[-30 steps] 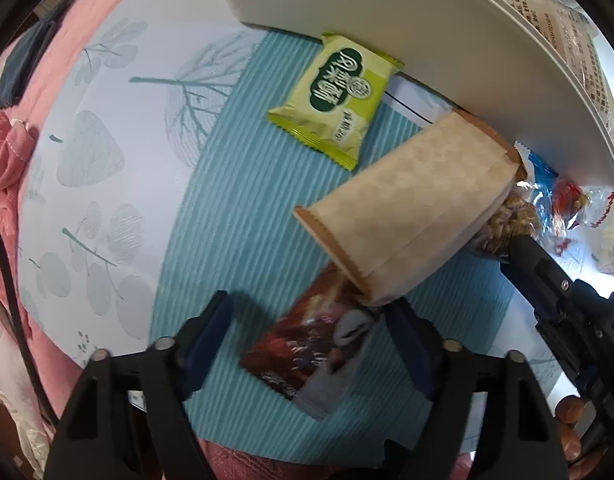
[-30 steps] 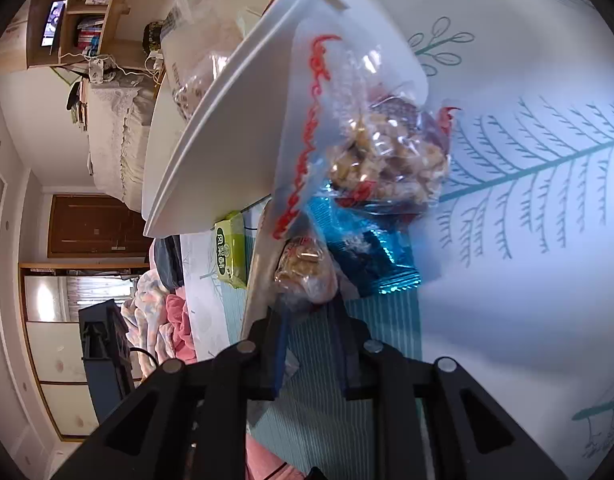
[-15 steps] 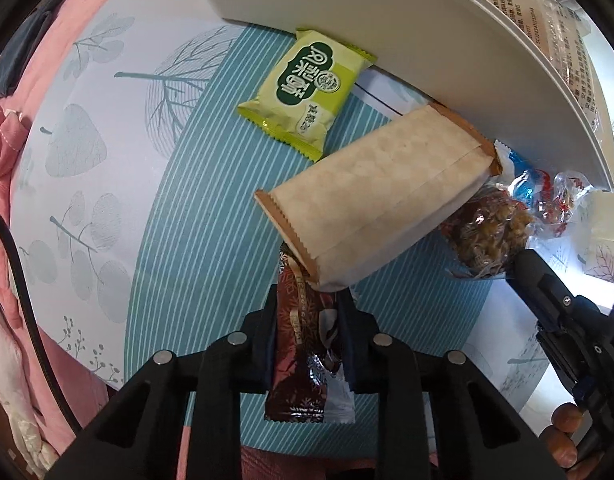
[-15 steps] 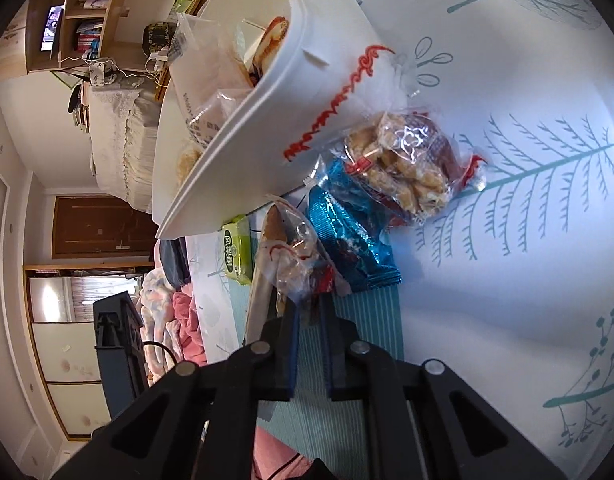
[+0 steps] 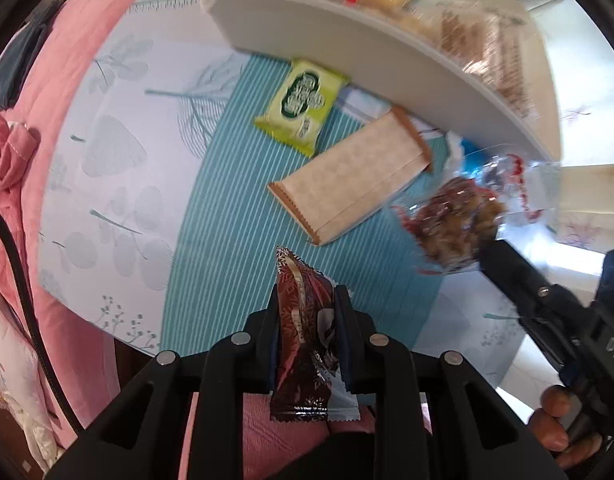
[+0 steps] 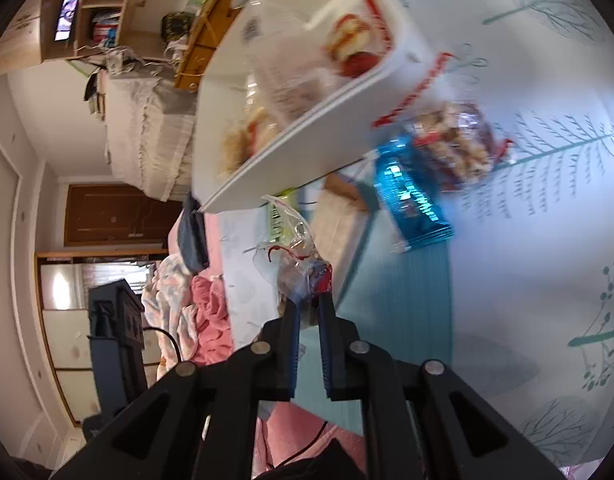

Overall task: Organize snacks
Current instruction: 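Carry both packets over the white tray and release them inside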

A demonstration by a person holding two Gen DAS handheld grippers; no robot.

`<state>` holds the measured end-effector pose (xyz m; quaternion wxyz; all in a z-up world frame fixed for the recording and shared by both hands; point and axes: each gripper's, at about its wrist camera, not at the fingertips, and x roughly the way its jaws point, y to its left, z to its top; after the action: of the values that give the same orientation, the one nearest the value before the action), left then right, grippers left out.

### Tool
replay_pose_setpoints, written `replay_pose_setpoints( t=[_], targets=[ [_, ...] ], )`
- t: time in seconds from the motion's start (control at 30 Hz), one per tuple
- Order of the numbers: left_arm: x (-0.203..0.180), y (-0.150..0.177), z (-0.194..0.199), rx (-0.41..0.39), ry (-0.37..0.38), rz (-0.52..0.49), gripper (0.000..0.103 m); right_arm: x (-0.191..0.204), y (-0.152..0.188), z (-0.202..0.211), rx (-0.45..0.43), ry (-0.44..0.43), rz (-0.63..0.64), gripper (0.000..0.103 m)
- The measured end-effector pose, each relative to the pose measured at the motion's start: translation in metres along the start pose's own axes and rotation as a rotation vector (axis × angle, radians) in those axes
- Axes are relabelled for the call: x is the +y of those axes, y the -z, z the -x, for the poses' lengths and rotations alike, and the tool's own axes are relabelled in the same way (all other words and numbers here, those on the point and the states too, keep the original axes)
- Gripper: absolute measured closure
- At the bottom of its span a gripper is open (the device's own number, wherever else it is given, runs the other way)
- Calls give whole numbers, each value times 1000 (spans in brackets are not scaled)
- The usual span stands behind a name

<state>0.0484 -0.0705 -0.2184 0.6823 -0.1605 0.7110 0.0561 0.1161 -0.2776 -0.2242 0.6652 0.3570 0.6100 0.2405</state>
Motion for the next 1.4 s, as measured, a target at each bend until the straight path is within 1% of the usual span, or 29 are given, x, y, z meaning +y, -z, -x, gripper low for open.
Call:
replay_pose_setpoints(
  t=[0.07,0.13,0.27,0.4,0.5,0.57,0.67,0.87,0.97,1.13,1.27,1.3,1.33,1.37,1.4],
  targets=[
    [2,-2,17,-26,5,-9,82,10,1,1,0,-27,14,94],
    [3,-6,35,-55,10,-17,82,19,2,2,-2,-35,31,94],
    [8,-15,70,-118,-5,-29,82,40,-1,7,-16,-66,76,94],
    [5,-33,91,-166,-16,-42,82,67,-9,13,-49,-90,143,94],
    [1,-49,103,-199,-27,-69,82,84,-16,15,-79,-99,179,94],
    [-2,-61,111,-209,-40,-97,82,92,-21,17,-101,-100,201,94],
    [-6,-81,113,-214,-38,-130,82,105,-30,20,-140,-91,235,94],
    [-20,-122,116,-214,-35,-199,82,121,-45,28,-231,-31,279,94],
    [-29,-140,114,-215,-42,-244,82,123,-53,29,-276,25,295,94],
    [-44,-164,98,-197,-41,-303,82,122,-65,25,-325,109,290,94],
    [-50,-173,88,-188,-31,-334,81,116,-72,21,-349,168,266,94],
    [-51,-175,86,-186,-27,-341,79,115,-73,20,-356,183,260,93],
    [-51,-177,84,-185,-21,-347,73,114,-74,20,-363,201,254,91],
    [-52,-178,83,-183,-14,-350,60,113,-74,20,-370,216,248,90],
    [-52,-179,82,-180,-14,-350,52,112,-74,20,-371,230,244,89]
  ],
)
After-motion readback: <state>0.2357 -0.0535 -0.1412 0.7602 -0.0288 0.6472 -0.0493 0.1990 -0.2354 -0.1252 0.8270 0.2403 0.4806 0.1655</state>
